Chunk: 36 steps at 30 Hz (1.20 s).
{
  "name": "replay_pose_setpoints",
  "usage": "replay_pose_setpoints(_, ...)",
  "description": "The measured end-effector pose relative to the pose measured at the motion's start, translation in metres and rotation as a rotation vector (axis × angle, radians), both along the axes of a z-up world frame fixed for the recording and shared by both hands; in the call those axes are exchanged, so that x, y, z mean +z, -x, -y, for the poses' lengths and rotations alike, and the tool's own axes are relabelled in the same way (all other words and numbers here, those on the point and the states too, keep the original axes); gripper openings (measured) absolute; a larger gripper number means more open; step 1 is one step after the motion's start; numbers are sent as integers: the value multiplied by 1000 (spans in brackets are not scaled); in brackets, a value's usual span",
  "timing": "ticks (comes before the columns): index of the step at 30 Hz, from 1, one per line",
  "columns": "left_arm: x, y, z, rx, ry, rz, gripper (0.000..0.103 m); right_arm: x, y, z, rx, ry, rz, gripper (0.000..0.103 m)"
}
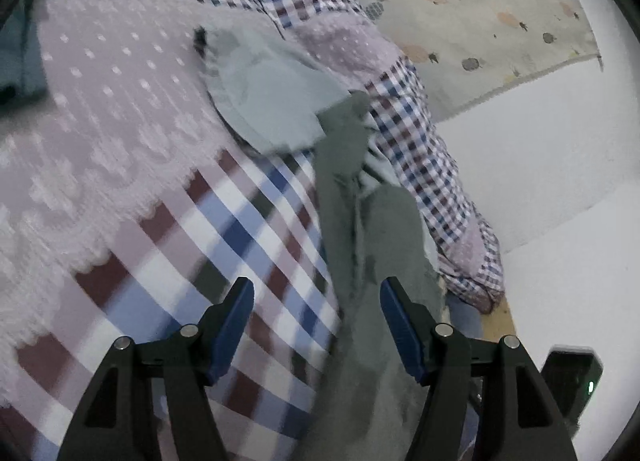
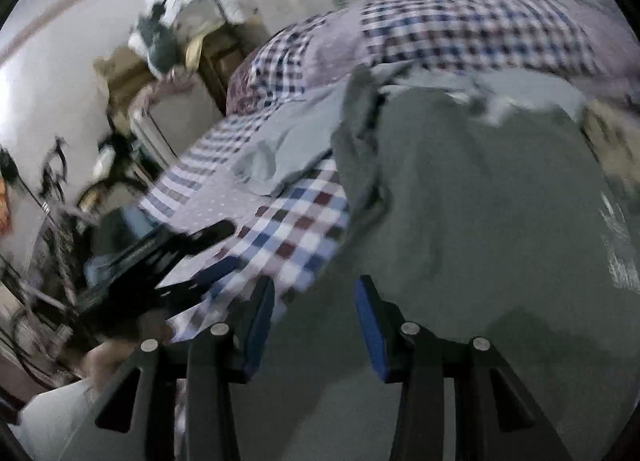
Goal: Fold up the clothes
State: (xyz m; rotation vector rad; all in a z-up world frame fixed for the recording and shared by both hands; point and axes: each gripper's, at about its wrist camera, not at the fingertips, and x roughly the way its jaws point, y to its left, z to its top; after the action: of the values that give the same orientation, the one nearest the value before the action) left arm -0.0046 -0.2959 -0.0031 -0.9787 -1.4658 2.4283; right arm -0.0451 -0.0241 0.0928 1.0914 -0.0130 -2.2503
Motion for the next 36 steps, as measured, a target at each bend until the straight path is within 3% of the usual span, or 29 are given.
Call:
replay_pose_setpoints(6,-2,-2,18,24,-26,-2,69,-30,56,79,2,-271,-153,45)
replay_pose_setpoints(14,-3,-1,24,23,-63,-11,69,-65,116,128,6,-539,-258,41)
replay_pose_setpoints(17,-2,-2,29,33,-71,-19,69,-78,135,135,-2,-613,-252,8)
replay_pose_setpoints(19,-2,-5,35,49,-78,-23,69,-84,143,140,2,-642,-259,1)
replay_pose_setpoints(22,-6,-8,45,80,-109,-19,69,-72,121,149,76,-584,-363,1)
replay_pose_setpoints(24,-8,-9,49,96,-125,-14,69,-59,89,156,221,-481,-428,1)
replay_pose_setpoints(27,-11,-10,51,107,-132,2,69,-63,50,166,459,-412,-395,2)
replay_pose_setpoints(29,-13,-11,52,111,-119,18,69,-77,40,169,542,-445,-342,5)
replay_pose_setpoints(32,-14,-11,53,119,-123,19,69,-82,45,155,570,-405,-228,10)
replay_pose_setpoints(34,-14,-12,54,124,-127,19,69,-72,58,138,531,-308,-170,34)
replay_pose_setpoints(36,-14,-12,54,129,-131,18,69,-60,73,122,447,-207,-133,45)
